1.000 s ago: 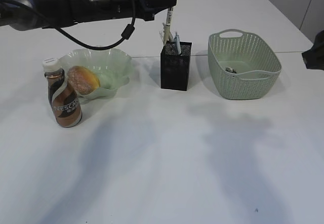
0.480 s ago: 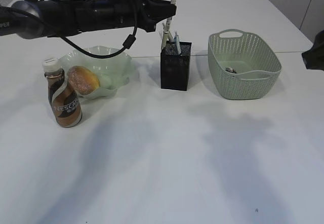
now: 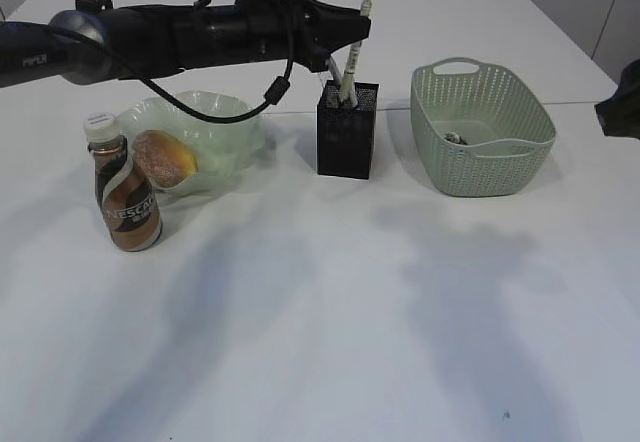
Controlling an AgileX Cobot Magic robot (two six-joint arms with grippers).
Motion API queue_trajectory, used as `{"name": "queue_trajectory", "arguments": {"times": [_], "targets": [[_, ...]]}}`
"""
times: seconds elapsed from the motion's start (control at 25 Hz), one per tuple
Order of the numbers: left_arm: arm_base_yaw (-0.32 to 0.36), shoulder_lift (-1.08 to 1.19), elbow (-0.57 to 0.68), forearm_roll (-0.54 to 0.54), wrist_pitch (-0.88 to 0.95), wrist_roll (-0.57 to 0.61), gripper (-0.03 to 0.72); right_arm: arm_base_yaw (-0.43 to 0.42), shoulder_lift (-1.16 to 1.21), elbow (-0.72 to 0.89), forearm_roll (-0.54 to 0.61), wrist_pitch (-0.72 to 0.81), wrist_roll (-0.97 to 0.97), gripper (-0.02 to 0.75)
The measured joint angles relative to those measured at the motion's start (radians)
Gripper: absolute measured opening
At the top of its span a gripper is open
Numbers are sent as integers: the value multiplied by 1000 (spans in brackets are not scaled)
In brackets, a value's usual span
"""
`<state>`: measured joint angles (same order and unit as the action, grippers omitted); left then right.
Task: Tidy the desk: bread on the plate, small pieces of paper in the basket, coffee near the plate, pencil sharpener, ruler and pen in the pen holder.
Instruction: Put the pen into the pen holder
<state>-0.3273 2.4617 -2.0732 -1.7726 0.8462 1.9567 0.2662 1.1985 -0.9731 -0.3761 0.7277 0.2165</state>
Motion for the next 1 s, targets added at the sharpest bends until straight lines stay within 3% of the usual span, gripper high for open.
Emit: {"name": "queue_trajectory", "arguments": {"times": [0.48, 1.0], "targets": [[0, 32, -1, 2, -22, 0, 102, 0, 0, 0, 2, 0, -2, 403], [-8, 37, -1, 2, 1, 0, 257, 0, 0, 0, 3, 0, -2, 403]]}}
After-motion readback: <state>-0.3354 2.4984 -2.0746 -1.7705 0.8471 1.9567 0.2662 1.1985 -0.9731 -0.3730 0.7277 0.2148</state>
